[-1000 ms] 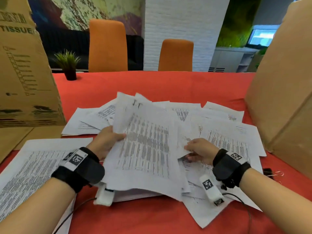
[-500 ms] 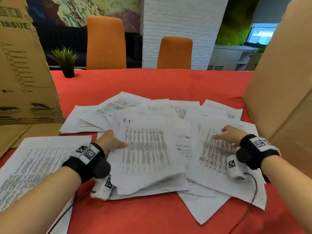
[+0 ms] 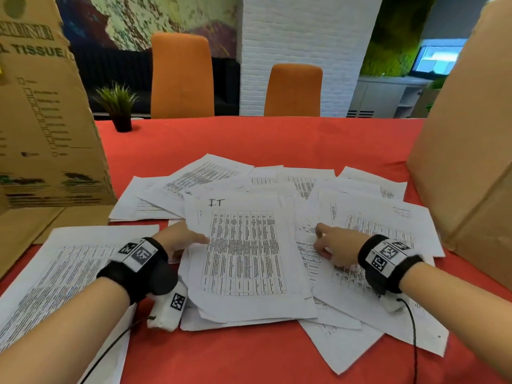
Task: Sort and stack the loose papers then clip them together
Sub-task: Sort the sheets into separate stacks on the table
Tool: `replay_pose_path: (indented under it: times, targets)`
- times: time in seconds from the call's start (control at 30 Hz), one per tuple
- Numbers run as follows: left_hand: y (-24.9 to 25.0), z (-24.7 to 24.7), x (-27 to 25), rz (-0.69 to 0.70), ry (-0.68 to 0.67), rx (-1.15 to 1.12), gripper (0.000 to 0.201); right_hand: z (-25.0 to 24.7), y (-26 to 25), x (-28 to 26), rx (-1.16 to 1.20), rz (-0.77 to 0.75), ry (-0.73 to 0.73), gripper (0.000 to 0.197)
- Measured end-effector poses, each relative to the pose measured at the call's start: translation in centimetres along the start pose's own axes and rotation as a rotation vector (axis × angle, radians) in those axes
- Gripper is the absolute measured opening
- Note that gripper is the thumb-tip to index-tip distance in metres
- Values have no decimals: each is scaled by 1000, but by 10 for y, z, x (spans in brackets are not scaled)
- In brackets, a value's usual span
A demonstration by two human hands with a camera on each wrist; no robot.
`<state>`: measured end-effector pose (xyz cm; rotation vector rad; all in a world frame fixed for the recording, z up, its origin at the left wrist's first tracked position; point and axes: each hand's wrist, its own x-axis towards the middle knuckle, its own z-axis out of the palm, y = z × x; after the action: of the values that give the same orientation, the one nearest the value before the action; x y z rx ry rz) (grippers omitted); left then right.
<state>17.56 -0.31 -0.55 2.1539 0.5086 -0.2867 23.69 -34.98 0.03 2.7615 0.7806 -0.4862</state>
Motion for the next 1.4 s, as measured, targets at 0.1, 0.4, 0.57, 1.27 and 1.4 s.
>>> replay_pose_path:
  times: [0.1, 0.4, 0.57, 1.27, 1.4]
  targets:
    - [-6, 0, 1, -12, -44, -112, 55, 1, 5, -5, 52, 30, -40, 38]
    - [8, 6, -6, 131, -20, -521, 38, 1, 102, -30, 420, 843, 93, 96]
    - [2, 7, 1, 172, 56, -666, 36, 21, 138, -48, 450, 893, -60, 117]
    - [54, 16, -19, 326, 8, -396, 84, -107, 90, -71, 1672, -119, 1174, 20]
    - [86, 22, -36, 377, -321, -557, 137, -132, 58, -75, 1817, -301, 1086, 17]
